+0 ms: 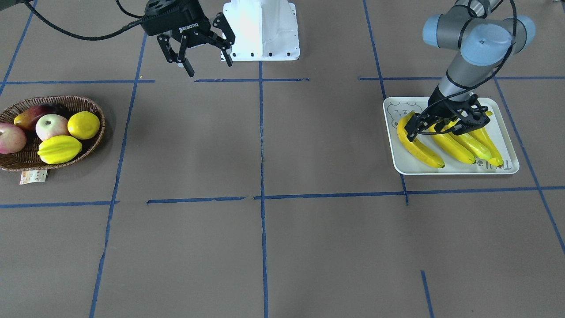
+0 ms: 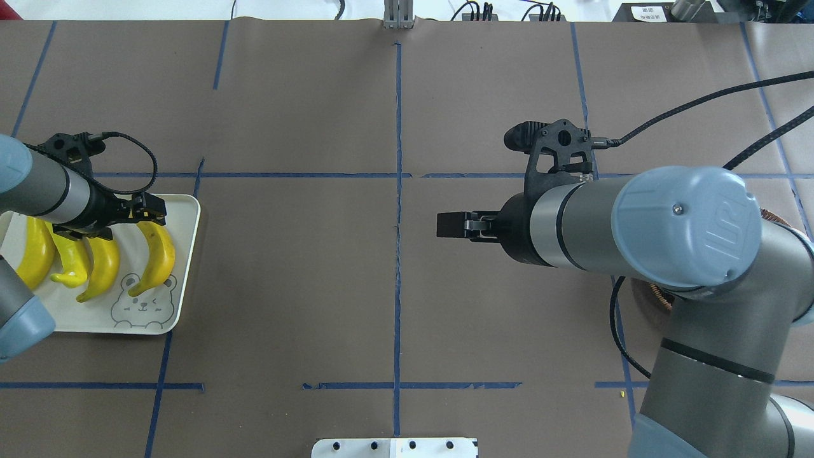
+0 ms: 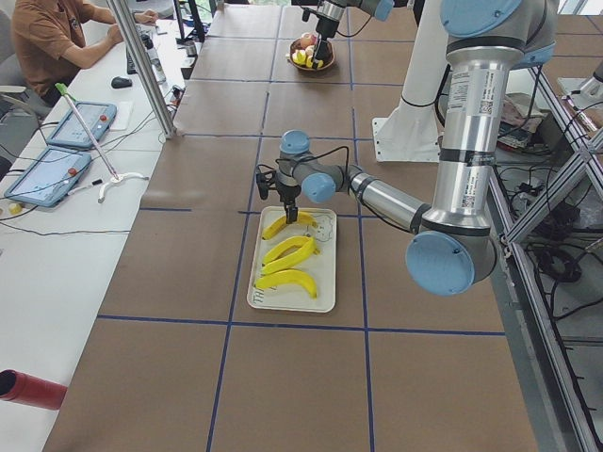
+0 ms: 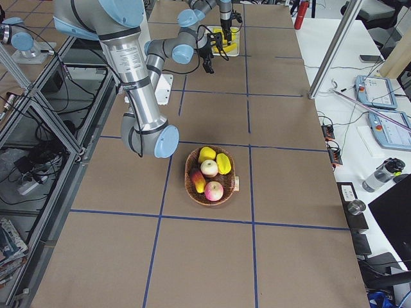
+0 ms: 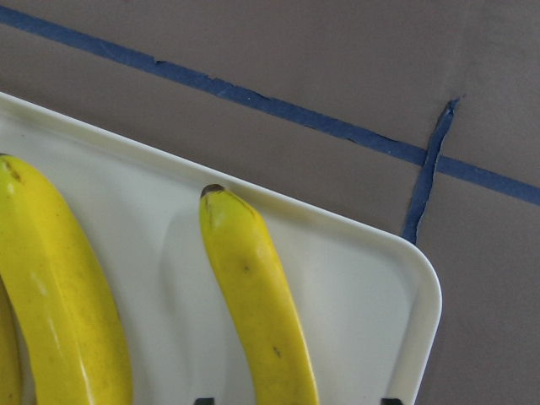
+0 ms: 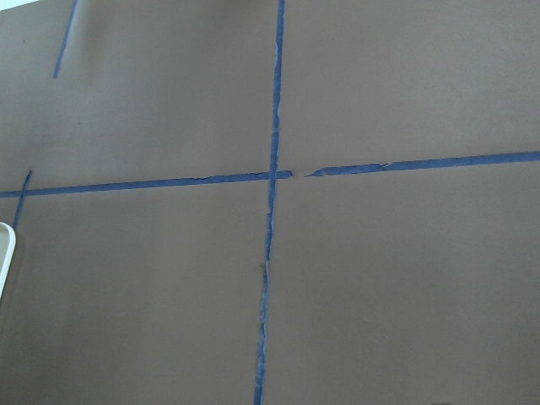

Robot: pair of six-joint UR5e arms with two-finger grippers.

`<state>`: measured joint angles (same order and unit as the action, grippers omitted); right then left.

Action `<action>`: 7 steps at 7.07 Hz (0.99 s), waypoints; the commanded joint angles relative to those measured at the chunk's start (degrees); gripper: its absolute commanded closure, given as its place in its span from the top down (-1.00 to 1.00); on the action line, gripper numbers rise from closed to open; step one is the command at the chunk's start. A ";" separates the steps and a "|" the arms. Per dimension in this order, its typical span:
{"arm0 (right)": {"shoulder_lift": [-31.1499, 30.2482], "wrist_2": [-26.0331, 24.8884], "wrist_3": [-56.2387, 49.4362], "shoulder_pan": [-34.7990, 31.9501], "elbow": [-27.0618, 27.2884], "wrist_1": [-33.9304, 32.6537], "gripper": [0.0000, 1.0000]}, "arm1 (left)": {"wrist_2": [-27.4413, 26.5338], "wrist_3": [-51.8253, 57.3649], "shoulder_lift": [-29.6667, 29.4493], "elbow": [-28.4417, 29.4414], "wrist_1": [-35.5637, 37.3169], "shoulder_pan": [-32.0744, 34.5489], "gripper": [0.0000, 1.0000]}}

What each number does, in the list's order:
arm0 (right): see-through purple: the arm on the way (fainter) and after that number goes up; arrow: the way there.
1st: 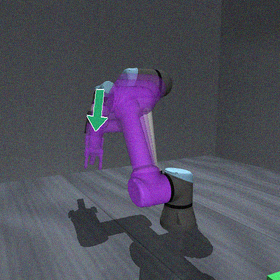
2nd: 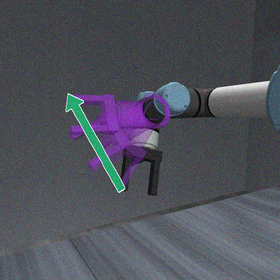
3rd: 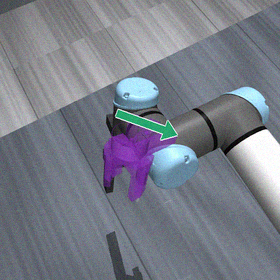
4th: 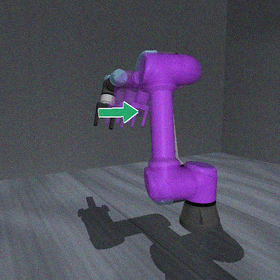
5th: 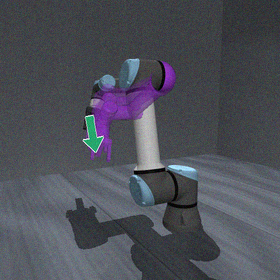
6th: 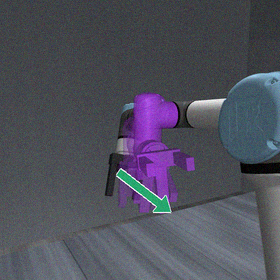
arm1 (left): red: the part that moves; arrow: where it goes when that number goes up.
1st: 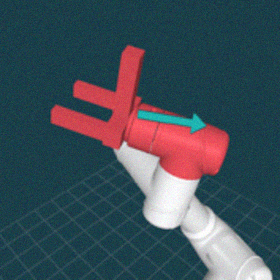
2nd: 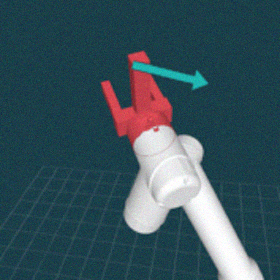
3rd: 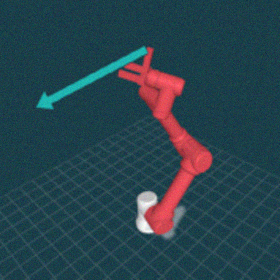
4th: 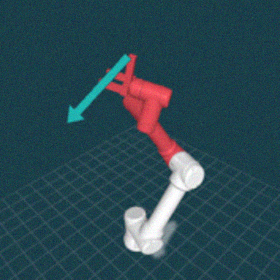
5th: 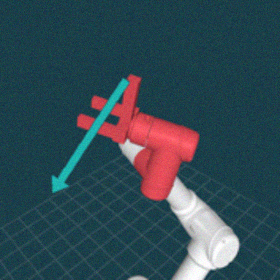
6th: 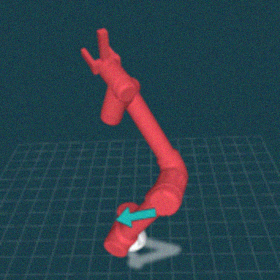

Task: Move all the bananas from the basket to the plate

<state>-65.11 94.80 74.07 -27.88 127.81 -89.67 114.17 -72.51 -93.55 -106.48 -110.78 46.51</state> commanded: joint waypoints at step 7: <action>-16.63 28.88 -52.37 -37.71 -8.94 -6.84 1.00 | 18.15 62.67 4.69 0.46 22.41 38.60 0.99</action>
<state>-80.41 116.86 31.28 -57.72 122.95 -96.31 128.93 -19.64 -89.22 -107.55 -93.14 78.55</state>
